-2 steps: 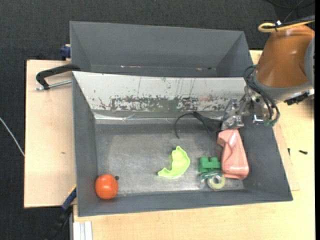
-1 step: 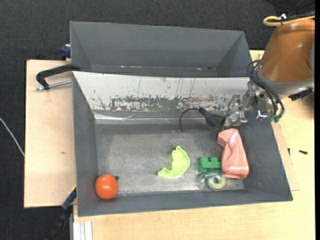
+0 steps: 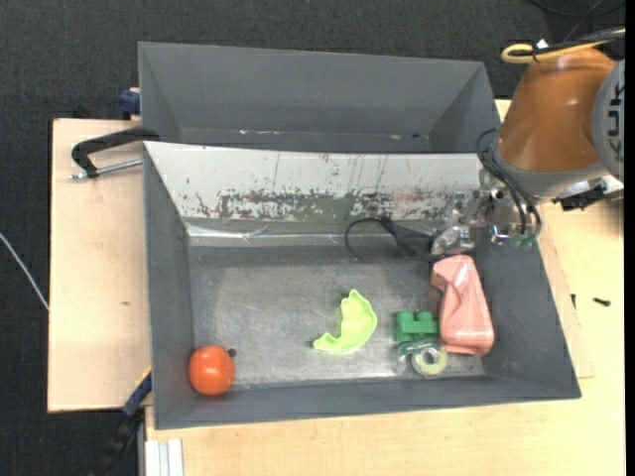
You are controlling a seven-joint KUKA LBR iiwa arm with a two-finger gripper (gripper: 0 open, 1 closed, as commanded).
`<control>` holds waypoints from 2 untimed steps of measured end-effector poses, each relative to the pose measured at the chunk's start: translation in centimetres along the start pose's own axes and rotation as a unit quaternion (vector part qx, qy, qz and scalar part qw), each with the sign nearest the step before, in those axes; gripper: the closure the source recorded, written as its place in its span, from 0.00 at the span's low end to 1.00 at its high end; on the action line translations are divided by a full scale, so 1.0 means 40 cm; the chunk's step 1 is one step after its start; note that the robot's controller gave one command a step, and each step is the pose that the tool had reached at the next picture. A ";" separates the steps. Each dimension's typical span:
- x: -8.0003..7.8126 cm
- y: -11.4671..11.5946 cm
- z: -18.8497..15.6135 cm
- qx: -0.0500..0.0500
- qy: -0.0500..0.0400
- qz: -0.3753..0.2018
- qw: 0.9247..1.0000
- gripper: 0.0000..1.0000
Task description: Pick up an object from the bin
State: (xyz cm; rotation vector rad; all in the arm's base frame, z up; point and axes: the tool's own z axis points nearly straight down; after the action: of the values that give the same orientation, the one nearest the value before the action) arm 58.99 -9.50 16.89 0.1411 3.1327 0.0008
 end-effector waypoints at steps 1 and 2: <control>0.003 0.033 0.033 0.000 0.003 -0.013 1.000 1.00; -0.013 0.025 0.001 0.000 0.000 -0.020 1.000 1.00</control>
Offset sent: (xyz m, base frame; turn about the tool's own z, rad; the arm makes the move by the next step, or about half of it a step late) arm 0.0058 0.0070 0.0006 -0.0426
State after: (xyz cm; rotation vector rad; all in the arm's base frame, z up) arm 59.58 -8.56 16.84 0.0783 3.1349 0.0004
